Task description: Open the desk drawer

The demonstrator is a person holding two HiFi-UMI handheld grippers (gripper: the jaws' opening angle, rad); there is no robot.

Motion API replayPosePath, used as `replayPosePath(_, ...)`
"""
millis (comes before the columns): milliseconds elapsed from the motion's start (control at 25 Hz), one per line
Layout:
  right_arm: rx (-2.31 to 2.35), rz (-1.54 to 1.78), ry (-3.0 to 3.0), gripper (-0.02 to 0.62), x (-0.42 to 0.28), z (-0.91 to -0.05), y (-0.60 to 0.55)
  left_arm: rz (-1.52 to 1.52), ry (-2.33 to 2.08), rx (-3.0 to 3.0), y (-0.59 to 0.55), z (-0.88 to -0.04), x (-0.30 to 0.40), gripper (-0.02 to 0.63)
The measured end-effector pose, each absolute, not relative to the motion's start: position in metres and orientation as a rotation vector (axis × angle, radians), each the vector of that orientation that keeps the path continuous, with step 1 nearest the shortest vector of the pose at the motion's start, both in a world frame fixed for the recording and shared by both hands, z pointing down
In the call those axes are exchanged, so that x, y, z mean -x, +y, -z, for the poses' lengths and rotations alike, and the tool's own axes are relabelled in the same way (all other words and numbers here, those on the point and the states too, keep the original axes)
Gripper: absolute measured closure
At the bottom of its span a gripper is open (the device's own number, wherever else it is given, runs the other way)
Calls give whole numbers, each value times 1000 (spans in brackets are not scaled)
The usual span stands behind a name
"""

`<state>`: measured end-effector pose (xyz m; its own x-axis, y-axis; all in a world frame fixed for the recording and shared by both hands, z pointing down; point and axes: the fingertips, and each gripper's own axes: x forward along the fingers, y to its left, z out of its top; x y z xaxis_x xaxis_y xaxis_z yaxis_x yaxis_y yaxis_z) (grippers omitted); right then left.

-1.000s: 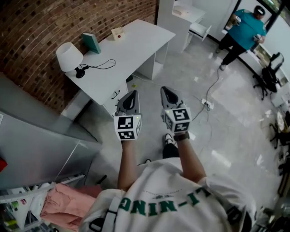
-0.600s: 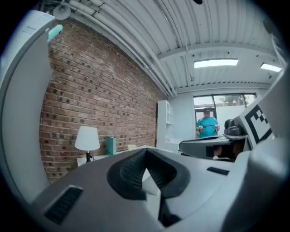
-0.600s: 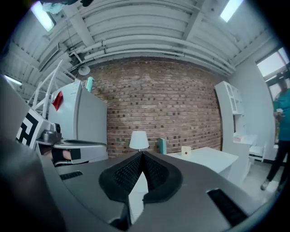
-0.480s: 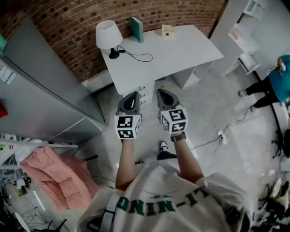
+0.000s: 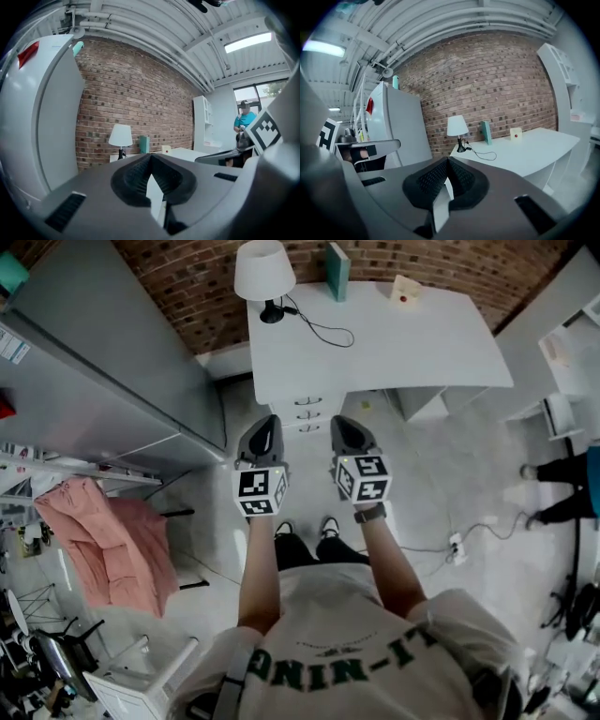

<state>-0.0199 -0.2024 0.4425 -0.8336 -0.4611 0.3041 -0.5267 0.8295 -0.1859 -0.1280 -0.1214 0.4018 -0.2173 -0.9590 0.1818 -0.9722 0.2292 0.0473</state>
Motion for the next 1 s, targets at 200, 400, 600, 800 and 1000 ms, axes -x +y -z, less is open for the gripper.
replayPosePath(200, -713, -563, -2712, 605, 44, -504, -227, -86, -2310, -1791, -142, -448, 152, 614)
replayPosePath(400, -719, -694, -2675, 606, 78, -559, -258, -113, -2257, -1820, -178, -500, 172, 614)
replayPosePath(600, -836, -937, -2616, 606, 87, -620, -291, -102, -2193, -1833, -202, -547, 179, 614)
replayPosePath(800, -789, -1147, -2529, 604, 98, -690, -312, -75, -2129, -1846, -220, -584, 178, 614)
replayPosePath(1000, -801, -1375, -2455, 594, 102, -755, -336, -62, -2091, -1847, -235, -630, 181, 614)
